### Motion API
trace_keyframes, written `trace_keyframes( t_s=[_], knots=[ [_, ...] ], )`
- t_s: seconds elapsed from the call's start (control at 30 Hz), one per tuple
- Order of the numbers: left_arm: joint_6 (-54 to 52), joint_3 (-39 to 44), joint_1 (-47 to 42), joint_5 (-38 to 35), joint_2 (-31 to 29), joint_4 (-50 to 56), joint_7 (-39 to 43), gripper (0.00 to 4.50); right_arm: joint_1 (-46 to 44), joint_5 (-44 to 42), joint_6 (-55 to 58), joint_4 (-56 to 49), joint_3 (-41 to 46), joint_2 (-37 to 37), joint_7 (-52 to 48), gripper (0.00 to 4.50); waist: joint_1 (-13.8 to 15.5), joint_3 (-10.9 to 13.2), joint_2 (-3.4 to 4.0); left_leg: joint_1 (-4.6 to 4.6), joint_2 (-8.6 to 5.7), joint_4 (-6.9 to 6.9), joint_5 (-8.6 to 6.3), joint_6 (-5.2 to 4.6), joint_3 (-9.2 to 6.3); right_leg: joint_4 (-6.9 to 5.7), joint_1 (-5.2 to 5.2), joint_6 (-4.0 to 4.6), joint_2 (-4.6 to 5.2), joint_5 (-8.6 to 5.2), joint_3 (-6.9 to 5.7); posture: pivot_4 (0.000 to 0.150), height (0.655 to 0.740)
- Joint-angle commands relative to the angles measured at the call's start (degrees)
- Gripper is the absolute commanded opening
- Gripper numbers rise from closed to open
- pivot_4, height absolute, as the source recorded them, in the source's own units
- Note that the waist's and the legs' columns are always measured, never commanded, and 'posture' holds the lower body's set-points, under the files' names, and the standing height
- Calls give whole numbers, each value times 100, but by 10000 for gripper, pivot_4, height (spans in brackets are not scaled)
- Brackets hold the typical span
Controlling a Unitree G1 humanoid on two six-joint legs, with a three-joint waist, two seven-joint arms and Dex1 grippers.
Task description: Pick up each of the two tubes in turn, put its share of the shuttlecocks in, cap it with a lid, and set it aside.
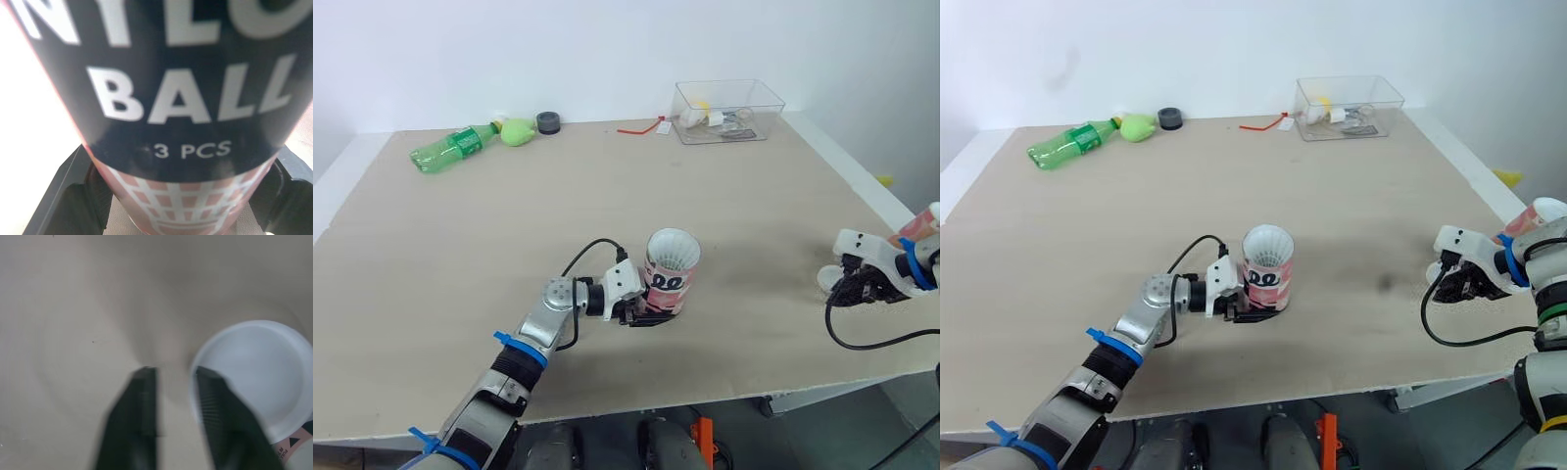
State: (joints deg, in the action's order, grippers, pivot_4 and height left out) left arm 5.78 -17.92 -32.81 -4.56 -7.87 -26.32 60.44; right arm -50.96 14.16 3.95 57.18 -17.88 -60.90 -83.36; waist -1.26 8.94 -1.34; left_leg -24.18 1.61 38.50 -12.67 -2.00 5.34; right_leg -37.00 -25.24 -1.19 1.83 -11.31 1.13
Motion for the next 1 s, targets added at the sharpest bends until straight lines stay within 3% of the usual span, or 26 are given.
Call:
trace_keyframes(
  t_s=[0.03,0.3,0.63,0.8,1.0],
  knots=[
    [-39,22,11,-63,8,128,-22,30081,-142,141,-206,93,5,-35,-38,483,0,0,0,0,0,0,0,0,0,0,0,0,0,0,0,1500,7400],
    [-51,44,-1,-88,-10,108,-14,30081,-249,159,-753,-93,88,-57,-241,483,-1,0,0,0,-1,0,0,0,0,0,0,4,1,0,0,1500,7400],
    [26,47,-57,-61,-8,-23,-54,30081,-540,-629,-990,-2172,346,-37,-914,483,-1,0,6,3,4,0,1,1,-3,-3,-1,-11,-4,3,-2,1500,7400],
    [71,47,-121,2,-16,-162,-102,30081,-1261,-661,-1743,-2844,-88,-162,-914,483,3,3,10,-2,0,-1,1,2,2,-2,-5,-6,3,4,-2,1500,7400],
    [165,172,-380,-14,1,-703,-174,30081,-2107,-1671,-1918,-3592,-996,-169,-914,483,3,4,10,0,6,-2,1,2,0,-3,-6,16,2,-15,-9,1500,7400]
  ],
)
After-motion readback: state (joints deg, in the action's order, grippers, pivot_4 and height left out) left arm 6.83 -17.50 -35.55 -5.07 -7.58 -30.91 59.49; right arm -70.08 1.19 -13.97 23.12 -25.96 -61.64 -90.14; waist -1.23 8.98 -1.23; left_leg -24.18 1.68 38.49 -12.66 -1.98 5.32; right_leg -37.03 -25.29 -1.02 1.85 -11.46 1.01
